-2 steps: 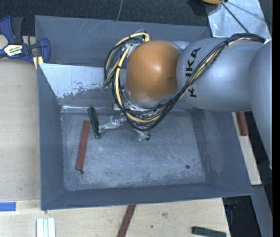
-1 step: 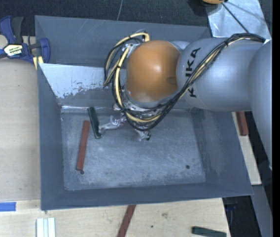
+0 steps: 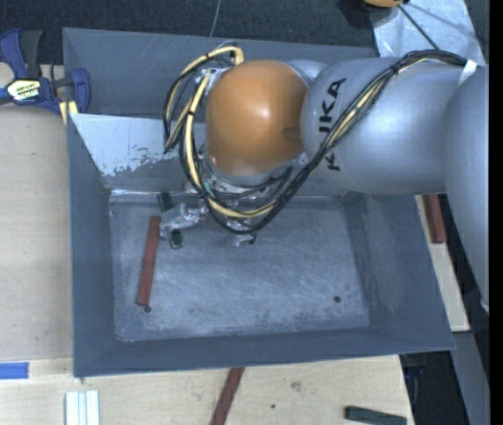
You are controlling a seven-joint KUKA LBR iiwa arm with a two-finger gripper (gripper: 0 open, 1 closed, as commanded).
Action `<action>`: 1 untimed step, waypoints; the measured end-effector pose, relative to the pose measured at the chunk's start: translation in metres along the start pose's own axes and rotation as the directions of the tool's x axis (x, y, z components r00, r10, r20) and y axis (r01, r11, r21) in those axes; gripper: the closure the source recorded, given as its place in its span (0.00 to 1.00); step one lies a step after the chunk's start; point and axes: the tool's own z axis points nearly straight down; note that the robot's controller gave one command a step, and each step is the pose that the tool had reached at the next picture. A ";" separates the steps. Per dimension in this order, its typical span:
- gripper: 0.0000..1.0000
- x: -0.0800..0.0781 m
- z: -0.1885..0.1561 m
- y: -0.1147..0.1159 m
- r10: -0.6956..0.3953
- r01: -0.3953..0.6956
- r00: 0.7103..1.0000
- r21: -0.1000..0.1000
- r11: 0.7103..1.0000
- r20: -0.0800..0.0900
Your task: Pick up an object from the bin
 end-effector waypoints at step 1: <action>0.00 -0.052 -0.001 0.015 -0.019 0.019 1.000 0.004 1.000 0.004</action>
Offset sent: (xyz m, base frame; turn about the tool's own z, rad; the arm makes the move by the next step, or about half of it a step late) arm 0.0101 0.0563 -0.0282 -0.2972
